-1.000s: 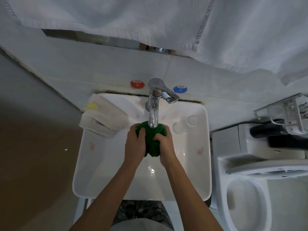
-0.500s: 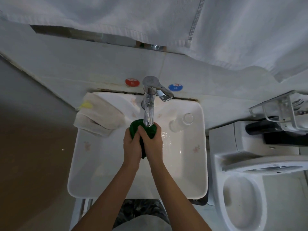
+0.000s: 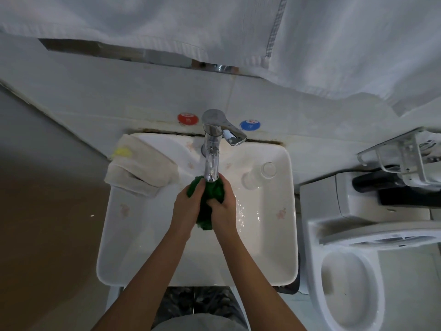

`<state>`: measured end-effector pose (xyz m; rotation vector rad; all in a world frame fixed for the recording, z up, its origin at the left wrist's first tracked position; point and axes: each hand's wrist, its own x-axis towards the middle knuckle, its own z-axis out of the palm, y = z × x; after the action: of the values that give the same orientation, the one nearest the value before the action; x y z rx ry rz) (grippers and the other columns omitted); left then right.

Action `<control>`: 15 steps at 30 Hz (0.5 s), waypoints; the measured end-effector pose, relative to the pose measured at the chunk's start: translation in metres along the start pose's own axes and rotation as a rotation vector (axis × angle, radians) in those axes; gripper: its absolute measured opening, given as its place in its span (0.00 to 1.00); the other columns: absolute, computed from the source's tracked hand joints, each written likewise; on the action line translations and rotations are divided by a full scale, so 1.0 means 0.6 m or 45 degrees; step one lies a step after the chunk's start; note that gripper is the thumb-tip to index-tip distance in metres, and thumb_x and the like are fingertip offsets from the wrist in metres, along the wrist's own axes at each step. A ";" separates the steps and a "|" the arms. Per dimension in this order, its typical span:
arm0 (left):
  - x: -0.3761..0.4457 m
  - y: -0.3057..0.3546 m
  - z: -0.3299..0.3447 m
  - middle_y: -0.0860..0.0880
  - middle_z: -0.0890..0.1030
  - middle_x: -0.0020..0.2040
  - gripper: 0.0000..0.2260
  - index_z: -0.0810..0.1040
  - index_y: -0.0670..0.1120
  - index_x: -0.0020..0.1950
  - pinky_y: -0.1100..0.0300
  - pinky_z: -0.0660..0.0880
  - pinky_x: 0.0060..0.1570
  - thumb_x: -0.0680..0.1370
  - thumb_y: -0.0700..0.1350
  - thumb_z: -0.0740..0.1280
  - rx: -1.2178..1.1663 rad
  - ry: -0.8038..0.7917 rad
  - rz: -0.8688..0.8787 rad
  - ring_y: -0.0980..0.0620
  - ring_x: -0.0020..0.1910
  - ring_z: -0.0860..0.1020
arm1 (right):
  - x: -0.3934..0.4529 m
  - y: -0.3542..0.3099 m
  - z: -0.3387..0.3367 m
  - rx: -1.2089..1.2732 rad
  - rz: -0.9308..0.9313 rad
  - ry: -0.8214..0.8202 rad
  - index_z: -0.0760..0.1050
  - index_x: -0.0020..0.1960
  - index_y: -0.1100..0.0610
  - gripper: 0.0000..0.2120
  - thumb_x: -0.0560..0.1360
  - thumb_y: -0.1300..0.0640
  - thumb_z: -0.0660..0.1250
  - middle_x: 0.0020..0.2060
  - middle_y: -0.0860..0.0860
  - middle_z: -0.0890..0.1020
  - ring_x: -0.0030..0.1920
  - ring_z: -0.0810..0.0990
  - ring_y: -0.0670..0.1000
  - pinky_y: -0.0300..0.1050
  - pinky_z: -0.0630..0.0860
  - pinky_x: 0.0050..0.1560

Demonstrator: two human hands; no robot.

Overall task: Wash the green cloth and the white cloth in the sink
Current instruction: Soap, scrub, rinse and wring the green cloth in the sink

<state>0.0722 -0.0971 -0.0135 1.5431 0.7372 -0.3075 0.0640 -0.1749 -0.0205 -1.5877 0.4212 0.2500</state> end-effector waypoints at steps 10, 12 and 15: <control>-0.005 -0.003 0.012 0.47 0.83 0.45 0.08 0.80 0.46 0.50 0.49 0.80 0.46 0.80 0.46 0.61 -0.210 0.306 0.121 0.48 0.45 0.82 | -0.006 0.007 0.031 -0.093 0.133 0.145 0.62 0.70 0.38 0.34 0.66 0.33 0.66 0.61 0.45 0.77 0.59 0.78 0.45 0.53 0.76 0.60; -0.014 0.000 0.011 0.48 0.82 0.50 0.08 0.77 0.46 0.57 0.56 0.80 0.45 0.80 0.43 0.62 -0.281 0.218 0.115 0.50 0.49 0.81 | -0.006 0.010 0.028 -0.109 0.098 0.137 0.58 0.72 0.38 0.36 0.68 0.34 0.65 0.64 0.45 0.76 0.60 0.77 0.45 0.50 0.76 0.61; -0.021 0.005 0.007 0.52 0.78 0.55 0.17 0.70 0.48 0.64 0.66 0.78 0.37 0.77 0.35 0.63 -0.356 0.025 0.088 0.54 0.51 0.79 | 0.000 0.007 0.024 -0.009 0.118 0.109 0.62 0.73 0.44 0.30 0.74 0.40 0.64 0.61 0.43 0.76 0.61 0.76 0.45 0.49 0.75 0.62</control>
<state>0.0654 -0.1042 -0.0038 1.3045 0.7082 -0.1309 0.0633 -0.1606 -0.0254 -1.5917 0.5615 0.2547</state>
